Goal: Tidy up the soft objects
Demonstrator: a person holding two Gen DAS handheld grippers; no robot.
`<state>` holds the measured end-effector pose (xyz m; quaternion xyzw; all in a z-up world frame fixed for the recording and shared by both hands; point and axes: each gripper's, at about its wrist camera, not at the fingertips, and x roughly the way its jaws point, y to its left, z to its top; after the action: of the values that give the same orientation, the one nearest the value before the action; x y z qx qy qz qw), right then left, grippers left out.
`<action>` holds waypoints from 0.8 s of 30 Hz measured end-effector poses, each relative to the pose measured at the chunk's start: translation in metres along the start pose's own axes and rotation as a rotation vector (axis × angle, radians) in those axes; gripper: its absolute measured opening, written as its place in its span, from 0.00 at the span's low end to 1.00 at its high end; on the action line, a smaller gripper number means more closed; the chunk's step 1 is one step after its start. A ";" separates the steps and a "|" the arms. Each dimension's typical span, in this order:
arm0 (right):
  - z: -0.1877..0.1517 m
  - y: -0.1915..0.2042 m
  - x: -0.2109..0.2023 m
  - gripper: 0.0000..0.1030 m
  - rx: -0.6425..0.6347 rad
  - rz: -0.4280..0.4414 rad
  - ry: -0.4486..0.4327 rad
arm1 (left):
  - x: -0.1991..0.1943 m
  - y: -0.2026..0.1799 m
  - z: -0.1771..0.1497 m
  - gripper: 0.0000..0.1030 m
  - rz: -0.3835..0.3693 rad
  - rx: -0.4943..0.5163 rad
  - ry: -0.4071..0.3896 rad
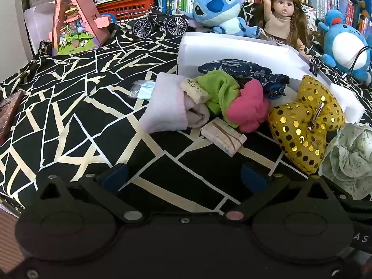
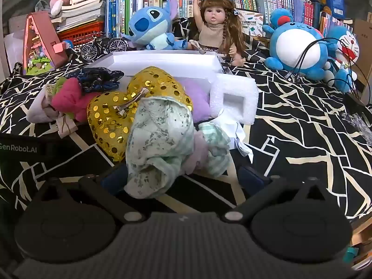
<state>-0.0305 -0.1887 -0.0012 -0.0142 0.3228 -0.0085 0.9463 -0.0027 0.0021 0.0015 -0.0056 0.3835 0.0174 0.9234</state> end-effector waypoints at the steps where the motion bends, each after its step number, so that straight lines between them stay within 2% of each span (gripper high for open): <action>1: -0.001 0.000 -0.001 1.00 0.000 0.000 0.000 | 0.000 0.000 0.000 1.00 0.000 0.001 0.000; 24: -0.001 0.001 -0.001 1.00 0.000 -0.002 -0.002 | 0.000 0.000 0.000 1.00 -0.001 -0.001 -0.001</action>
<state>-0.0322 -0.1878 -0.0015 -0.0143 0.3216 -0.0095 0.9467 -0.0029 0.0024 0.0018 -0.0063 0.3831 0.0170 0.9235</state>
